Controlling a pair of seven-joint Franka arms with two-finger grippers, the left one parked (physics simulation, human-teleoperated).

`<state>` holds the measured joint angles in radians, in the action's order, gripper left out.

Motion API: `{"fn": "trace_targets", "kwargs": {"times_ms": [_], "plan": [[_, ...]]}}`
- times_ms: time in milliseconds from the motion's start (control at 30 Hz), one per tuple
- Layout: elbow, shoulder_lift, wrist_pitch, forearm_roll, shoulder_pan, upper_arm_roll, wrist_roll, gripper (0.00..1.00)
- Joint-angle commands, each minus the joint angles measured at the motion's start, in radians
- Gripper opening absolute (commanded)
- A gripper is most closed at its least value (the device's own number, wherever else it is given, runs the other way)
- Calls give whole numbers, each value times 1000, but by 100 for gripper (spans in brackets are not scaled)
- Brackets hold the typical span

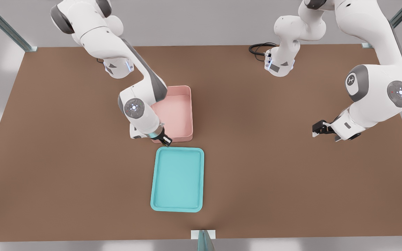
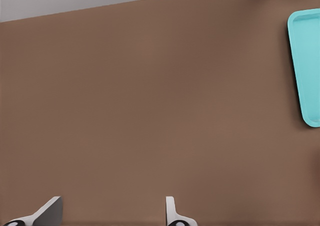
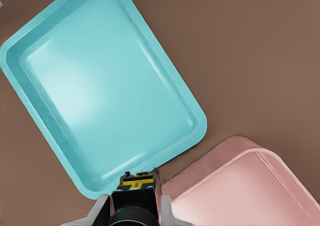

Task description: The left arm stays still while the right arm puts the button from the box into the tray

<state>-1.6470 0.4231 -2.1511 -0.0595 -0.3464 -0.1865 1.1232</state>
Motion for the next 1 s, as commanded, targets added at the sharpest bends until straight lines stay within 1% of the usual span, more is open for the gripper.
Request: {"fn": "trace_targets", "kwargs": {"times_ms": [0, 67, 133, 300, 333, 433, 567, 600, 633, 733, 767, 800, 833, 867, 900, 933, 967], "plan": [[90, 66, 100, 6, 14, 1, 26, 43], [219, 161, 160, 7, 10, -2, 36, 43], [338, 256, 172, 33, 6, -4, 69, 43], [513, 428, 168, 92, -5, 7, 98, 43], [513, 450, 145, 92, -32, 44, 98, 43], [584, 520, 122, 92, -40, 53, 104, 43], [585, 528, 102, 92, -40, 64, 99, 45], [585, 528, 102, 93, -40, 64, 98, 95], [585, 528, 102, 93, -39, 64, 98, 100], [585, 517, 119, 93, -37, 78, 89, 100], [585, 461, 210, 93, -28, 79, 64, 100], [585, 395, 309, 92, -5, 74, -9, 100], [566, 261, 422, 66, 53, 64, -209, 100], [460, 137, 511, 9, 133, 87, -504, 100], [316, 2, 548, 9, 141, 203, -833, 100], [239, -102, 628, 24, 148, 346, -1140, 100], [263, -107, 694, 26, 202, 381, -1237, 100]]}}
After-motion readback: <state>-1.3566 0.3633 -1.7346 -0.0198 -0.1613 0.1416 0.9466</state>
